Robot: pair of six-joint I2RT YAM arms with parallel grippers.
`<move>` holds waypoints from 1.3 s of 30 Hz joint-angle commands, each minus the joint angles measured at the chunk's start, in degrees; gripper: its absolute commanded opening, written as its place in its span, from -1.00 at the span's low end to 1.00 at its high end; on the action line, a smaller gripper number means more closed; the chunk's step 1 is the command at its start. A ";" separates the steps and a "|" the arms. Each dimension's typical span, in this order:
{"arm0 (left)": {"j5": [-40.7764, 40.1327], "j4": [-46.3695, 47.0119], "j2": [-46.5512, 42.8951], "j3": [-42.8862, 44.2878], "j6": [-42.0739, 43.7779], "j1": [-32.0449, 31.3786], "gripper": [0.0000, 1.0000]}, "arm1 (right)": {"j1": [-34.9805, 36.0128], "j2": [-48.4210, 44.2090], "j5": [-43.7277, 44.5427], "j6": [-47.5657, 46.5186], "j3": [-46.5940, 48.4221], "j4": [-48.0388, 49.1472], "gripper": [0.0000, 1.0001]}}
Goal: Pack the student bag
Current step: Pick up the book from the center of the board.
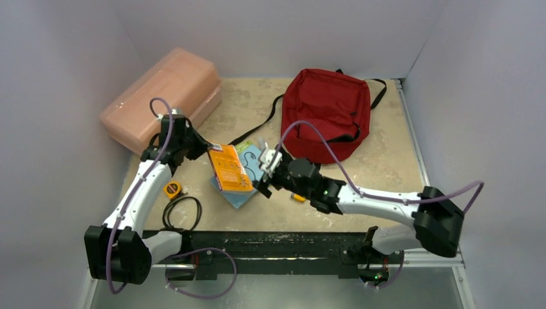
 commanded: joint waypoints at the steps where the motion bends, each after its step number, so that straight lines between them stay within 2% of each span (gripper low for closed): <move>1: -4.56 -15.31 -1.07 7.30 -2.06 -0.94 -1.00 | 7.67 -5.47 -3.20 -24.33 -5.95 16.44 0.98; 4: -5.87 -18.42 -1.71 9.08 -4.80 -0.94 -1.00 | 13.80 -2.37 1.16 -27.63 -4.89 21.15 0.98; 6: -6.69 -20.70 -1.79 9.83 -6.76 -1.03 -1.00 | 18.22 1.11 9.62 -28.15 -4.33 27.68 0.98; 10: -8.59 -23.84 -1.84 10.76 -10.32 -1.11 -1.00 | 23.81 9.80 25.16 -27.43 2.11 32.23 0.98; 14: -11.34 -25.21 -2.30 10.52 -11.82 -1.30 -1.00 | 26.48 14.16 30.91 -26.86 6.48 30.82 0.98; 16: -11.85 -25.29 -2.79 10.44 -12.23 -1.38 -1.00 | 26.55 16.61 35.61 -24.19 10.69 26.09 0.96; 19: -12.59 -25.73 -3.68 10.26 -12.92 -1.71 -1.00 | 26.64 21.21 42.60 -22.44 16.51 20.51 0.79; 21: -13.68 -25.74 -4.10 9.87 -13.18 -2.13 -1.00 | 26.64 22.24 41.97 -23.38 17.33 20.32 0.73; 22: -14.90 -25.83 -3.98 9.98 -12.71 -2.35 -1.00 | 26.64 20.75 35.25 -19.32 17.46 14.47 0.69; 25: -17.42 -25.74 -3.41 10.33 -11.49 -2.35 -1.00 | 26.55 18.37 33.00 -15.18 16.89 10.51 0.86; 27: -19.69 -25.69 -3.19 10.65 -10.74 -2.35 -1.00 | 26.46 15.70 29.65 -12.87 17.29 3.14 0.92; 31: -21.60 -24.98 -3.07 10.77 -9.86 -2.44 -1.00 | 25.89 11.82 19.06 -2.32 21.81 -10.16 0.98; 36: -21.17 -25.37 -3.23 11.36 -10.01 -2.79 -1.00 | 24.97 15.77 16.55 11.36 31.95 -18.82 0.96; 39: -21.06 -26.04 -3.73 11.68 -9.72 -2.90 -1.00 | 24.46 20.80 21.49 12.01 35.30 -19.08 0.90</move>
